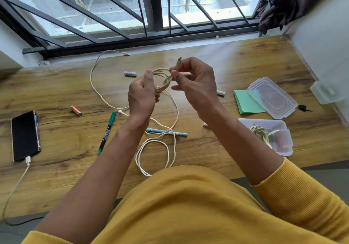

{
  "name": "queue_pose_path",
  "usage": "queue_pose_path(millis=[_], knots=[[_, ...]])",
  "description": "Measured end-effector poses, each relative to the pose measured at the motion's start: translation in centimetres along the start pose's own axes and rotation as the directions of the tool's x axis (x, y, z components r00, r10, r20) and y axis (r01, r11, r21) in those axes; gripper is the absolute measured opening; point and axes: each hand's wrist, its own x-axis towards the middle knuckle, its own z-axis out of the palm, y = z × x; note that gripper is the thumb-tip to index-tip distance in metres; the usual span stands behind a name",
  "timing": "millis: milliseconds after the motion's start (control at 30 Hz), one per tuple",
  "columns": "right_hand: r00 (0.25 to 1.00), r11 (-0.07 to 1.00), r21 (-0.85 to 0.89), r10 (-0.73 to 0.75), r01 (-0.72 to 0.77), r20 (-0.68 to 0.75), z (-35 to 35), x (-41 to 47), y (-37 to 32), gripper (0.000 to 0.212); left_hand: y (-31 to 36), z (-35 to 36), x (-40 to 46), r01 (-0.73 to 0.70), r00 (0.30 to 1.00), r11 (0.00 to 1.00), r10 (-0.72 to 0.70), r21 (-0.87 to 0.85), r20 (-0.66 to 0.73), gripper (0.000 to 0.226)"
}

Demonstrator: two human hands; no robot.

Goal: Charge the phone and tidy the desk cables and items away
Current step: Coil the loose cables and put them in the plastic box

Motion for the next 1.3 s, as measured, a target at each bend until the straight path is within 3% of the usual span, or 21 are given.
queue_pose_path(millis=[100, 233, 300, 367, 500, 600, 867, 1067, 1200, 1300], knots=[[1.0, 1.0, 0.015, -0.011, 0.011, -0.014, 0.1, -0.2, 0.4, 0.007, 0.0, -0.1, 0.1, 0.139, 0.988, 0.962, -0.121, -0.233, 0.093, 0.047], [0.998, 0.997, -0.052, -0.055, 0.054, -0.031, 0.4, -0.4, 0.9, 0.011, 1.3, -0.8, 0.5, 0.417, 0.908, 0.712, -0.303, -0.565, 0.288, 0.037], [0.996, 0.994, -0.076, -0.082, 0.079, -0.04, 0.5, -0.5, 0.9, 0.012, 1.9, -1.4, 0.7, 0.47, 0.882, 0.651, -0.328, -0.597, 0.338, 0.037], [0.995, 0.994, -0.067, -0.091, 0.089, -0.034, 0.4, -0.5, 0.8, 0.013, 2.1, -1.8, 0.6, 0.482, 0.874, 0.671, -0.325, -0.564, 0.361, 0.037], [0.992, 0.992, -0.037, -0.119, 0.12, 0.031, 0.2, -0.2, 0.4, 0.029, 2.5, -1.8, 0.2, 0.454, 0.882, 0.773, -0.319, -0.444, 0.346, 0.048], [0.988, 0.987, -0.067, -0.143, 0.147, 0.062, 0.3, -0.2, 0.4, 0.027, 2.7, -1.6, 0.0, 0.443, 0.879, 0.807, -0.307, -0.389, 0.364, 0.055], [0.989, 0.992, 0.007, -0.129, 0.129, 0.068, 0.2, -0.4, 0.3, 0.013, 2.2, -1.0, 0.2, 0.325, 0.933, 0.871, -0.232, -0.368, 0.274, 0.034], [0.999, 0.971, 0.239, 0.011, -0.002, -0.037, -0.1, -0.5, -0.4, 0.009, 1.0, -1.3, 1.0, 0.192, 0.968, 0.923, -0.123, -0.333, 0.218, 0.045], [0.978, 0.918, 0.358, 0.202, -0.17, -0.051, -0.3, -0.3, -0.3, 0.006, 0.4, -1.2, 0.9, 0.02, 0.978, 0.972, 0.03, -0.235, 0.205, 0.049], [0.939, 0.854, 0.426, 0.343, -0.299, -0.028, -0.7, 0.0, -0.1, 0.024, 0.4, -1.2, 0.7, -0.086, 0.955, 0.978, 0.135, -0.189, 0.263, 0.051]])
